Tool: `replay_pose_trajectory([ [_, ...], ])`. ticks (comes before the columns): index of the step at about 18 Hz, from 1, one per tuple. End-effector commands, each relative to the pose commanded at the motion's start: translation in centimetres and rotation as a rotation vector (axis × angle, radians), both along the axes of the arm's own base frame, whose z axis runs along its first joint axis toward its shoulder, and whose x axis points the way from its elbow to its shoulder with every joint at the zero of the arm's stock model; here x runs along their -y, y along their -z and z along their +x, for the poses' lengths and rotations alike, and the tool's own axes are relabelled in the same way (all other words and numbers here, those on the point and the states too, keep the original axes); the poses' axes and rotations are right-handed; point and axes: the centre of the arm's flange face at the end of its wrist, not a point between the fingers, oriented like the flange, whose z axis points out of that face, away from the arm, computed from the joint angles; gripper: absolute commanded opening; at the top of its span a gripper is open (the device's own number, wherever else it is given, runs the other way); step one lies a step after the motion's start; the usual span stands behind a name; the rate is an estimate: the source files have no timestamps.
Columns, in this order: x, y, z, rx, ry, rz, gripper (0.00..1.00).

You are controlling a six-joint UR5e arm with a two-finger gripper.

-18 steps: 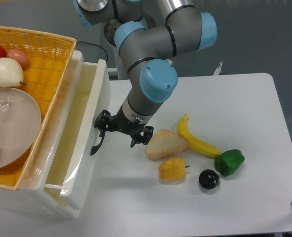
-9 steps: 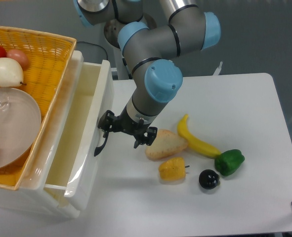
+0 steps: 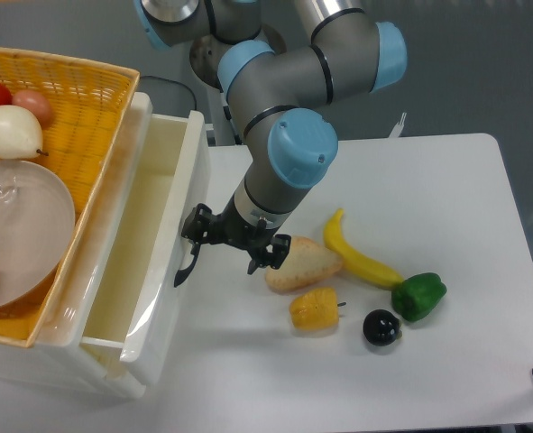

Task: Slide the top white drawer open
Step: 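Pull the handle away from the cabinet, sliding the drawer out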

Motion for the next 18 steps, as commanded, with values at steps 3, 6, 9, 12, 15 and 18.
replay_pose_trajectory([
  [3,-0.02,0.09,0.12,0.002,0.002,-0.002,1.0],
  [6,-0.03,0.29,0.25,0.005,0.002,-0.005,1.0],
  [9,-0.03,0.45,0.39,0.008,0.003,-0.008,1.0],
  [12,-0.07,0.57,0.49,0.008,0.005,-0.008,1.0],
  [15,-0.14,0.62,0.39,0.002,0.026,-0.002,1.0],
  [18,-0.11,0.7,0.26,-0.003,0.043,0.004,1.0],
])
